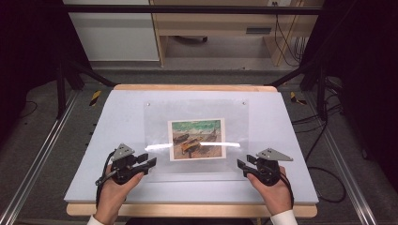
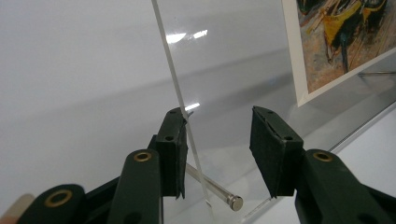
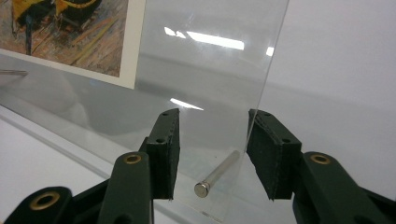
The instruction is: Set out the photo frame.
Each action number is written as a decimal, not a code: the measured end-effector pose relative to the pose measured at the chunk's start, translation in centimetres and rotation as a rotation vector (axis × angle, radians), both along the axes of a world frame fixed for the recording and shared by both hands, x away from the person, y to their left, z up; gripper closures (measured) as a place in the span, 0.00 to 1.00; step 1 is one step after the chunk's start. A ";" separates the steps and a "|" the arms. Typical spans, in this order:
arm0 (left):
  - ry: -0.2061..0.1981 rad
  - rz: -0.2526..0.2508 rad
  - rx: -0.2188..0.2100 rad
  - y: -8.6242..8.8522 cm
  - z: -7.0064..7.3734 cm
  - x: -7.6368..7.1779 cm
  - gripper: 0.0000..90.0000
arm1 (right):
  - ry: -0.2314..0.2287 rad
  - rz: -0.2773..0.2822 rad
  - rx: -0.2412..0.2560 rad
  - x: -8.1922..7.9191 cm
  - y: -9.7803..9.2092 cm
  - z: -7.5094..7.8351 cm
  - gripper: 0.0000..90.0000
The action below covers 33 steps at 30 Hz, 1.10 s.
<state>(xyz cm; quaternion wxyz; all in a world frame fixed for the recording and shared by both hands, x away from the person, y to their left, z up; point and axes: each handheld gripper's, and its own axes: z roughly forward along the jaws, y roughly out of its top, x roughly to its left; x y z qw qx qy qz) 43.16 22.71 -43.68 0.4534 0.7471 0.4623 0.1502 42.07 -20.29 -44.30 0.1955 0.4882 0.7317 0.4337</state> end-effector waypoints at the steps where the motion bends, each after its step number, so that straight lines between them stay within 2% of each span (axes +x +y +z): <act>1: 0.001 0.002 0.000 0.0 0.0 0.0 0.63 | -0.002 0.003 -0.002 0.0 0.0 0.0 0.62; 11: 0.003 -0.008 0.015 0.1 0.0 -0.3 0.65 | 0.007 0.000 0.007 -0.3 -0.2 0.0 0.65; 33: 0.012 -0.019 0.015 0.4 0.0 -0.9 0.70 | 0.009 -0.005 -0.001 -1.0 -0.4 -0.2 0.72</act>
